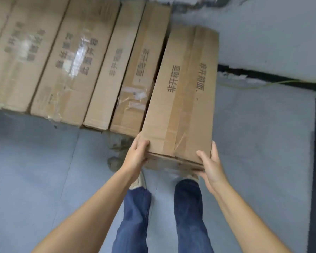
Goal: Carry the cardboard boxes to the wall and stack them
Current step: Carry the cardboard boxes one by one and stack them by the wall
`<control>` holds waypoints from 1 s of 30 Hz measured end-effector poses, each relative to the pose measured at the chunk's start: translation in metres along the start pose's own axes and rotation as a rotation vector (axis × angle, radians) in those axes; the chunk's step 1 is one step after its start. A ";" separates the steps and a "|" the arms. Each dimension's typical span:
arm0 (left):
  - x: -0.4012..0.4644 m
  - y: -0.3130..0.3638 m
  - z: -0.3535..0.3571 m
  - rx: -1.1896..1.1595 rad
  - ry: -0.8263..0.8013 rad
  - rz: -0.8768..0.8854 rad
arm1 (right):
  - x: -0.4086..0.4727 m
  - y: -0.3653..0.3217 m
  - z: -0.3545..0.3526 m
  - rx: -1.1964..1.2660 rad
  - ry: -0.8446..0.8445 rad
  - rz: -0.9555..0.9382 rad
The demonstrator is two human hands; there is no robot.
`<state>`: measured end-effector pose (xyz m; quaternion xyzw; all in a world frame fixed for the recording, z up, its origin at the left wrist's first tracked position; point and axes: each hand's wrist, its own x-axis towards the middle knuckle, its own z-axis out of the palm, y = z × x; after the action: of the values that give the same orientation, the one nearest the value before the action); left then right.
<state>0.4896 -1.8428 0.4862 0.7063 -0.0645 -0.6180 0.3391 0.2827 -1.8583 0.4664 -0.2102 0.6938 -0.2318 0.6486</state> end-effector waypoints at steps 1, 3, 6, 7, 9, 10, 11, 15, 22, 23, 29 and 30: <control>0.006 -0.011 0.002 -0.002 0.010 -0.042 | 0.008 0.018 -0.004 -0.004 -0.002 0.040; 0.018 -0.029 0.005 -0.051 0.029 -0.136 | 0.020 0.046 -0.012 0.014 -0.025 0.122; 0.035 -0.044 0.003 -0.251 0.089 -0.288 | 0.033 0.060 -0.011 0.039 -0.036 0.172; 0.041 -0.045 0.002 -0.325 0.094 -0.337 | 0.039 0.059 -0.009 0.045 -0.030 0.176; 0.051 -0.042 0.003 -0.472 0.064 -0.382 | 0.054 0.052 -0.005 0.051 -0.023 0.171; 0.057 -0.039 0.004 -0.548 0.059 -0.382 | 0.063 0.047 -0.003 0.059 -0.022 0.164; 0.065 -0.035 0.006 -0.622 0.061 -0.369 | 0.073 0.040 -0.001 0.067 -0.022 0.152; 0.092 -0.007 0.004 -0.804 0.098 -0.279 | 0.104 0.010 0.013 0.043 -0.076 0.071; 0.098 0.000 -0.007 -0.840 0.139 -0.270 | 0.109 0.007 0.014 -0.161 -0.157 0.089; 0.094 0.000 -0.008 -0.836 0.139 -0.263 | 0.105 0.004 0.010 -0.190 -0.172 0.091; 0.034 0.022 -0.015 -0.336 0.128 -0.199 | 0.052 -0.047 -0.027 -0.533 -0.258 0.084; 0.014 0.031 -0.016 -0.200 0.122 -0.166 | 0.037 -0.059 -0.038 -0.612 -0.260 0.037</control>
<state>0.5182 -1.8674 0.4922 0.7083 0.0766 -0.6031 0.3588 0.2418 -1.9262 0.4739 -0.4103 0.6463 0.0279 0.6429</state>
